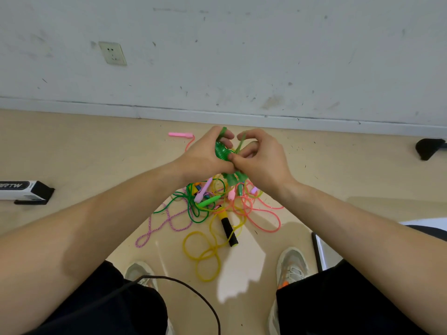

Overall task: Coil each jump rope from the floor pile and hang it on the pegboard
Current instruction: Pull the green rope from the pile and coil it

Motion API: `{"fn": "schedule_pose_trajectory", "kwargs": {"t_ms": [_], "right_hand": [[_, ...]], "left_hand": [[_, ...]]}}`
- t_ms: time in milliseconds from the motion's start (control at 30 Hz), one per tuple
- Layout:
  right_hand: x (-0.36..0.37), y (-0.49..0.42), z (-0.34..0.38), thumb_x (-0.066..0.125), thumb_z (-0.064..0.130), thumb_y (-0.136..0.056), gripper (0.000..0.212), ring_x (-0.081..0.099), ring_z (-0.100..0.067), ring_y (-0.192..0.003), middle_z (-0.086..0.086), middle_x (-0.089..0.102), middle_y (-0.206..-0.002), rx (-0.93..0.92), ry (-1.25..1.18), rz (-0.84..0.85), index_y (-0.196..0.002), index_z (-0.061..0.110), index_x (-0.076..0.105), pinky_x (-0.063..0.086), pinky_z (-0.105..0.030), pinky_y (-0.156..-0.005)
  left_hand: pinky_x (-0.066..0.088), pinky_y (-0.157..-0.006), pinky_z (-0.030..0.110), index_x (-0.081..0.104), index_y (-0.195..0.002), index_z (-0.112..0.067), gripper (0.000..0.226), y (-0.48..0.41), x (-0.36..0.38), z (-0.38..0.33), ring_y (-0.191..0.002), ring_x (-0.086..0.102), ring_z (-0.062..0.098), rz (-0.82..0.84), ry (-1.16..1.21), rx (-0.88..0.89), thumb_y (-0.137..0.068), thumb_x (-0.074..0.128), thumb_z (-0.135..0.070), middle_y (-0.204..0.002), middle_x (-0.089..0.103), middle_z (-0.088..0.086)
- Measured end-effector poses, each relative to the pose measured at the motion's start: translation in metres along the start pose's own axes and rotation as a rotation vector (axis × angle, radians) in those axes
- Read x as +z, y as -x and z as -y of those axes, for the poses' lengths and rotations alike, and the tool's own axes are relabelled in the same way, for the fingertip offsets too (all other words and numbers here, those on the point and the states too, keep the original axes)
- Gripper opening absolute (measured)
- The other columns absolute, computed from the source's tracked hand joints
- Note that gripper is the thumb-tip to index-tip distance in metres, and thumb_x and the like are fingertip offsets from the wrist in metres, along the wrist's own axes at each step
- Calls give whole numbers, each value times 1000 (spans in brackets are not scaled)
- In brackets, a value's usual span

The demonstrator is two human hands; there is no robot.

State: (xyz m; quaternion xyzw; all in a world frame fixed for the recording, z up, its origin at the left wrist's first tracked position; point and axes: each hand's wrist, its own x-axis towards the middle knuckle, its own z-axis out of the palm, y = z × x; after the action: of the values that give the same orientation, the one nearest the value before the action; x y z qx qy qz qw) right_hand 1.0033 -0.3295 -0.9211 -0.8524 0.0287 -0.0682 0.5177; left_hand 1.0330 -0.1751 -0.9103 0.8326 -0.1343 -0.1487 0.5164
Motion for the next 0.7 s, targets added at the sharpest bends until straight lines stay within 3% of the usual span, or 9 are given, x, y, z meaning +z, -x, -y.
{"fn": "schedule_pose_trajectory", "kwargs": {"t_ms": [133,233,367,500,600,700], "right_hand": [[2,1,-1,73,15,-80,24,66,-9,-65,4,71,-69,21,8,-18,-101,22,64,55,-30,-67],[5,2,-2,68,17,-88,10,65,-16,-63,6,66,-65,-11,-44,9,-93,25,72,56,-38,-67],[10,5,-3,50,20,-101,24,54,3,-62,17,60,-65,-96,44,-1,-99,26,74,39,-21,-61],[6,-1,-3,36,28,-106,26,61,-18,-86,11,70,-95,-68,152,73,-85,22,49,45,-36,-74],[-3,-7,-3,30,34,-107,27,59,-33,-86,-6,66,-91,-90,416,193,-88,19,42,47,-44,-73],[-7,-9,-2,25,36,-107,27,59,-37,-90,-14,64,-99,-134,682,324,-97,19,43,44,-40,-70]], "left_hand": [[60,-75,32,54,-126,-18,45,1,-4,-7,-89,63,13,-7,178,-70,-86,64,1,-114,58,-5],[58,-67,30,59,-120,-18,26,-1,-6,-11,-91,65,14,-56,280,-135,-95,58,-11,-109,65,-5],[55,-60,26,65,-116,-14,28,0,-1,-11,-73,66,11,-108,418,-171,-106,42,-26,-95,70,-6],[59,-71,32,71,-106,-15,28,1,1,-11,-68,68,14,-79,452,-199,-103,44,-22,-95,74,0],[60,-76,36,73,-106,-12,26,-1,-6,-10,-76,70,22,-19,446,-239,-100,48,-20,-102,75,5],[60,-73,34,72,-110,-6,28,0,-11,-11,-83,73,26,58,400,-230,-99,47,-13,-104,75,9]]}}
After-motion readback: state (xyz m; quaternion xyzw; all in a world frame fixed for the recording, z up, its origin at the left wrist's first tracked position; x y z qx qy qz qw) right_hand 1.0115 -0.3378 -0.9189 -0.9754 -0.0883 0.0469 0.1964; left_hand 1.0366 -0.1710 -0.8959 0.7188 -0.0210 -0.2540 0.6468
